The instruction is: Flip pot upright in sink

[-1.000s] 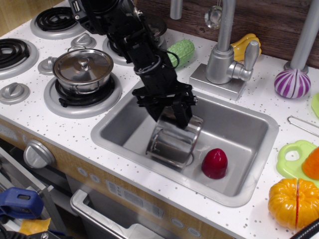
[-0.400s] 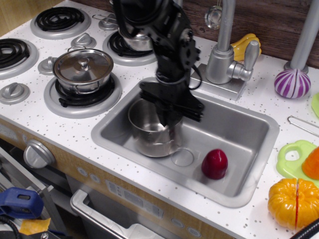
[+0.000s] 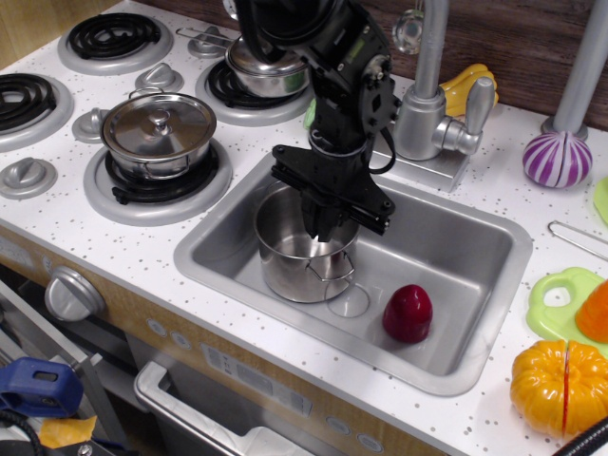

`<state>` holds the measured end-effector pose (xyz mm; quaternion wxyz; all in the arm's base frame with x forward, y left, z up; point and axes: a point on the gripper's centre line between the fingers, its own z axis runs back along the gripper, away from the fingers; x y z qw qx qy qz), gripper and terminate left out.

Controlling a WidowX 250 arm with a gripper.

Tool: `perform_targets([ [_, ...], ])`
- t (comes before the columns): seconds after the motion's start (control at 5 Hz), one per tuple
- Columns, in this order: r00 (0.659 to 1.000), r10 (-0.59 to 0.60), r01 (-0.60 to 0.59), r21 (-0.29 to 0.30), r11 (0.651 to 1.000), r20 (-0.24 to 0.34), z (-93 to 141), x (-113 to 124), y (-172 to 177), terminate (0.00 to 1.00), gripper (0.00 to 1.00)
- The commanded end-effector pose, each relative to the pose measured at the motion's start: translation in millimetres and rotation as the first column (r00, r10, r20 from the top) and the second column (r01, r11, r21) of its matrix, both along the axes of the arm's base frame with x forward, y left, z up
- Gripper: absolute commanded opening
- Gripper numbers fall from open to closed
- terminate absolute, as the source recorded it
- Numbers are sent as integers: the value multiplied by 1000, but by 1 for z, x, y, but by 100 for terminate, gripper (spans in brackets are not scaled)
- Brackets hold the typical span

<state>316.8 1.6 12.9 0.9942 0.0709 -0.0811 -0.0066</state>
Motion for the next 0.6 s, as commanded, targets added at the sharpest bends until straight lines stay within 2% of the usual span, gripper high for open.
perform_targets([
  [0.0,1000,0,0,9,1000,24,17,9,-4,0,100],
  [0.2,1000,0,0,9,1000,24,17,9,-4,0,100],
  [0.4,1000,0,0,9,1000,24,17,9,-4,100,100],
])
